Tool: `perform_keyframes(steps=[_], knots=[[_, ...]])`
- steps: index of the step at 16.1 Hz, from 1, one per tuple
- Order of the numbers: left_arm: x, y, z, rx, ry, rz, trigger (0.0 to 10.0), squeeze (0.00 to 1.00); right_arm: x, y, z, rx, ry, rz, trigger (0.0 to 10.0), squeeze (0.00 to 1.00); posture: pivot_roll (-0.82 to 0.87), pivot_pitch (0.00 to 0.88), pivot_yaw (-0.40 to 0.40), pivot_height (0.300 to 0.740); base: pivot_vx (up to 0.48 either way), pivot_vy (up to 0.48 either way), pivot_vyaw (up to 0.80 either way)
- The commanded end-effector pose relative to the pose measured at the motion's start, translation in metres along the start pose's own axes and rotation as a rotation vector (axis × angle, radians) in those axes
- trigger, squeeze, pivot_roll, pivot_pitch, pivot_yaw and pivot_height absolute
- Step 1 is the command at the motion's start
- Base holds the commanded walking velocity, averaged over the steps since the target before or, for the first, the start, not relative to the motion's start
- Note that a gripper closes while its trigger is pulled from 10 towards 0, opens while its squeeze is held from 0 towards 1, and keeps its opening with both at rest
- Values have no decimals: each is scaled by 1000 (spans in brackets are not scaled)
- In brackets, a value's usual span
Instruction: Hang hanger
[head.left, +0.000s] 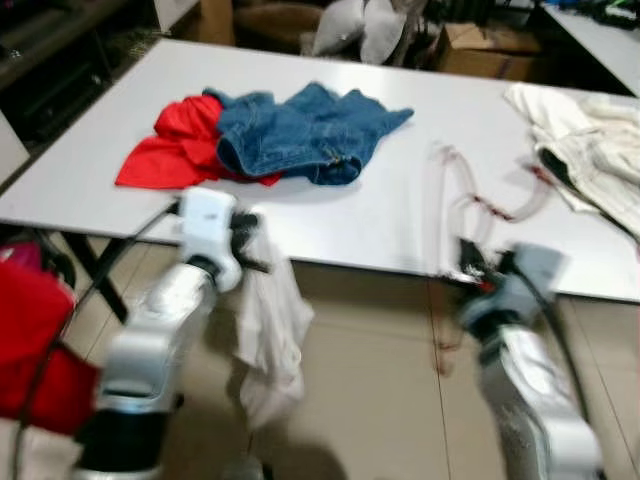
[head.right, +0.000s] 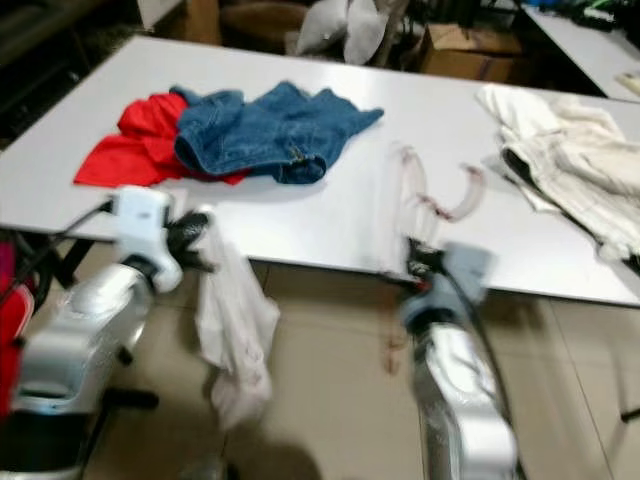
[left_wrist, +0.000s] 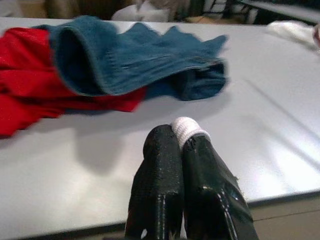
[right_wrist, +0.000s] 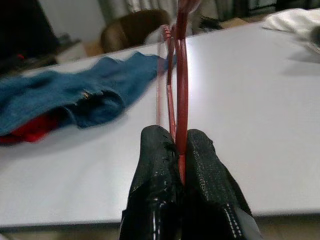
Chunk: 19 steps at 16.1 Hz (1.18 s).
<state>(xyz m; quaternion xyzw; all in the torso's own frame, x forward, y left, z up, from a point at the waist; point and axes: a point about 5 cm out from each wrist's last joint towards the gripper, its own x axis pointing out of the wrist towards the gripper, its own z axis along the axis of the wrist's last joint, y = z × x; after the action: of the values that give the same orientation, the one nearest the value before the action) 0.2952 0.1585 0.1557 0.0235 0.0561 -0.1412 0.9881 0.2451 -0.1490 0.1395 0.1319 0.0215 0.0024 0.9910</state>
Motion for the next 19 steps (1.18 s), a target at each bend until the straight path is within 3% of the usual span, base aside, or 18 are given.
perform_keyframes(steps=[1,7,10,13,19], knots=[[3,-9,7,2,-36,-31,10000,0,-3,-11,2,-17,-12,-38,10000,0,-11,58,-37,740,292,0,0],[4,-11,7,2,-41,-42,10000,0,-4,-12,2,-22,-12,-37,10000,0,-23,47,-43,740,292,0,0],[4,-13,6,-2,-45,-44,10000,0,-5,-14,3,-42,-8,-26,10000,0,-32,35,-41,740,289,0,-800],[7,-13,6,-3,-48,-44,10000,0,-1,-15,7,-78,-26,-11,10000,0,-36,23,-40,740,292,0,0],[12,-5,18,17,-93,-13,10000,0,1,-7,7,-165,17,119,10000,0,-28,14,-64,740,292,0,0]])
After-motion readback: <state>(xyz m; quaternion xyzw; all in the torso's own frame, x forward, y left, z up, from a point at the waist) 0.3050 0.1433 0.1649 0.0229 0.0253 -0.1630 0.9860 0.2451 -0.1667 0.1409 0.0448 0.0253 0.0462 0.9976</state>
